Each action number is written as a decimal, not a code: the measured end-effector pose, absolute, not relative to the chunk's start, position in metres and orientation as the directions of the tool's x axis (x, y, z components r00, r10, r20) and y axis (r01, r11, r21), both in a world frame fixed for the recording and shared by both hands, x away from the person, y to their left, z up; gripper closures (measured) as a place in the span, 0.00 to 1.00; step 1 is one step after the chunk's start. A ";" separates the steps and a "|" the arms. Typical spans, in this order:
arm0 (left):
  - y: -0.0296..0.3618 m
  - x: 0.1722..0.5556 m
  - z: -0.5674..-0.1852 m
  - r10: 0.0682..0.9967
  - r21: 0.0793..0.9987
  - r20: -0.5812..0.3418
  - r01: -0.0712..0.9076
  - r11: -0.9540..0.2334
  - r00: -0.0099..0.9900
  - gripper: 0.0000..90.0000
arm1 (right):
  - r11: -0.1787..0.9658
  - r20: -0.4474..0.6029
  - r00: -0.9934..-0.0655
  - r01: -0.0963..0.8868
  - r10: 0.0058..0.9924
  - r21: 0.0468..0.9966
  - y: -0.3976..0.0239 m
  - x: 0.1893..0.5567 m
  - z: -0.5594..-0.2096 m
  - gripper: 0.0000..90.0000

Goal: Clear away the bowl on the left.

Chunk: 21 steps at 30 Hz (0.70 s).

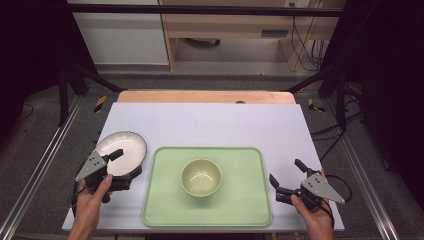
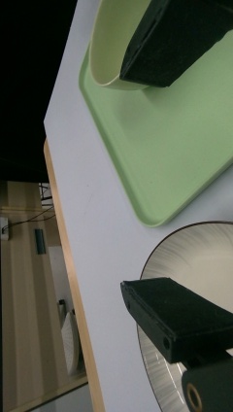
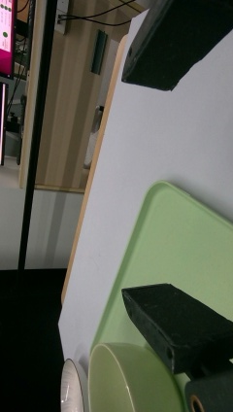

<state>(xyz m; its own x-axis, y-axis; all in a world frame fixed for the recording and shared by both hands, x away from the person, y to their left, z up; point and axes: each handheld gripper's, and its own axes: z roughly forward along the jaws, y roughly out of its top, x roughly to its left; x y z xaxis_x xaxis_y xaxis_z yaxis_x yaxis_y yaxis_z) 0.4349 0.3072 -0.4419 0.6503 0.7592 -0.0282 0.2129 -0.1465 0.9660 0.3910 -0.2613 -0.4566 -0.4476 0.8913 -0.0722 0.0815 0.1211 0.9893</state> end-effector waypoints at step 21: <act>0.332 0.428 -0.454 0.795 0.968 -0.029 0.216 -0.129 0.606 0.04 | 0.129 -0.082 -0.440 0.079 0.894 0.988 -0.263 0.392 -0.458 0.03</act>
